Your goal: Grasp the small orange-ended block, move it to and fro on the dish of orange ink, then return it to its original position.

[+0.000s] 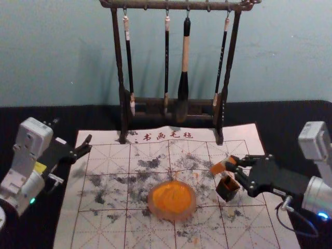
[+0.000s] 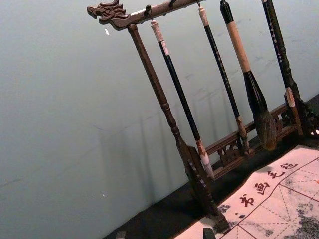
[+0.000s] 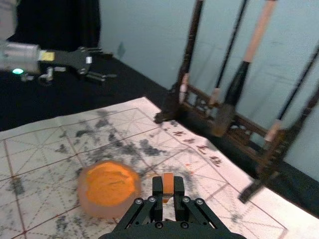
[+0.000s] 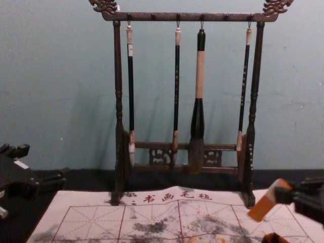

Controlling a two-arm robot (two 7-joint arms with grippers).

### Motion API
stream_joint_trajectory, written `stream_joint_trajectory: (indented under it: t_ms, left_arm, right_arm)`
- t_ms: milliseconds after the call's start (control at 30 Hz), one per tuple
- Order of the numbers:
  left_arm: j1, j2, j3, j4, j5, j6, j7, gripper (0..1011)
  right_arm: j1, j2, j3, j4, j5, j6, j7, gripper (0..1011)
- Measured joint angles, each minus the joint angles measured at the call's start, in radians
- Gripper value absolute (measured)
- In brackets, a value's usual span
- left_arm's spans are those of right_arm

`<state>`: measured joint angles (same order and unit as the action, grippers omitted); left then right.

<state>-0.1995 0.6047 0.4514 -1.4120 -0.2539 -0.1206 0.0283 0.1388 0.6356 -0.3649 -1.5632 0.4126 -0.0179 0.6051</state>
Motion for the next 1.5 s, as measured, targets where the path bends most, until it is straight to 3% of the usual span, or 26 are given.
stream_joint_trajectory:
  t_ms: [767,1500]
  left_arm:
    - [0.000,0.000,0.000,0.000,0.000,0.000,0.000,1001]
    - [0.000,0.000,0.000,0.000,0.000,0.000,0.000,1001]
  right_arm:
    - [0.112,-0.010,-0.159,0.025,-0.093,0.004,0.089,91]
    - [0.160,-0.008,-0.243,0.031,-0.145,0.020,0.118,91]
